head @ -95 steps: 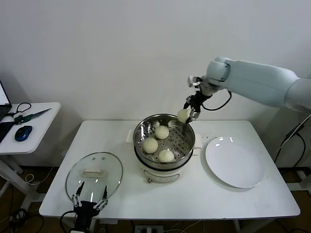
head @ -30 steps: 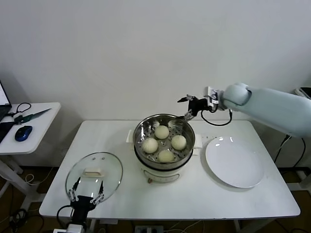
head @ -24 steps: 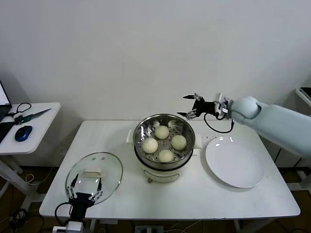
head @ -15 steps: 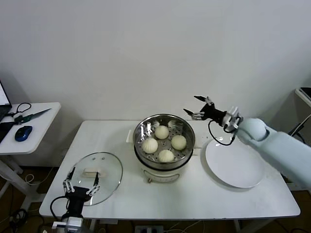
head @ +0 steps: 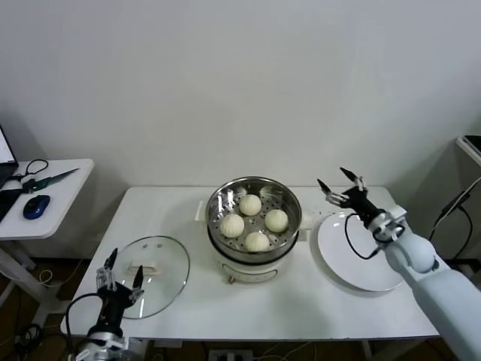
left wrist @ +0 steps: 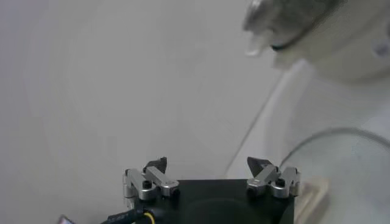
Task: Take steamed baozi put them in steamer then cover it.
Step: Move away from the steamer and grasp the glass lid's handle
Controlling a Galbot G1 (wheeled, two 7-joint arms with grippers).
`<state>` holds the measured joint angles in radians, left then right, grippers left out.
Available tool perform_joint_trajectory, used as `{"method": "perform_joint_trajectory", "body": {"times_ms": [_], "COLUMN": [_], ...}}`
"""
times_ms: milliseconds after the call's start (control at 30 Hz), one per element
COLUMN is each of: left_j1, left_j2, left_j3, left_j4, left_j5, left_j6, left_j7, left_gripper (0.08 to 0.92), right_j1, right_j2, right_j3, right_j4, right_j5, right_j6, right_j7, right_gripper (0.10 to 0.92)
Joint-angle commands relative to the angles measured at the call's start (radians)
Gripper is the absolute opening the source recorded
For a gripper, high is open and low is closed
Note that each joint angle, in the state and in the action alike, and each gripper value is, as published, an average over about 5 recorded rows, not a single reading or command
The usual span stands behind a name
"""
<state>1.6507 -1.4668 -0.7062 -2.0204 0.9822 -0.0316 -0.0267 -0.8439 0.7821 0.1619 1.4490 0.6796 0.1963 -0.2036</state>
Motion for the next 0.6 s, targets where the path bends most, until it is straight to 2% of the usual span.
{"method": "perform_joint_trajectory", "body": {"times_ms": [33, 600], "left_j1": [-0.042, -0.206], "left_j2": [0.034, 0.048], "left_j3": [0.031, 0.044], "left_j4": [0.111, 0.356], "left_j5": [0.580, 0.587], "left_j6": [0.028, 0.022], "left_j7": [-0.018, -0.034], "left_gripper": [0.823, 0.823], "right_j1": [-0.347, -0.407], "right_j2": [0.105, 0.144], "right_j3": [0.373, 0.405], "right_j4": [0.024, -0.001], "right_j5": [-0.088, -0.169], "right_j6": [0.006, 0.009], "right_j7": [0.008, -0.007], "right_gripper": [0.823, 0.823]}}
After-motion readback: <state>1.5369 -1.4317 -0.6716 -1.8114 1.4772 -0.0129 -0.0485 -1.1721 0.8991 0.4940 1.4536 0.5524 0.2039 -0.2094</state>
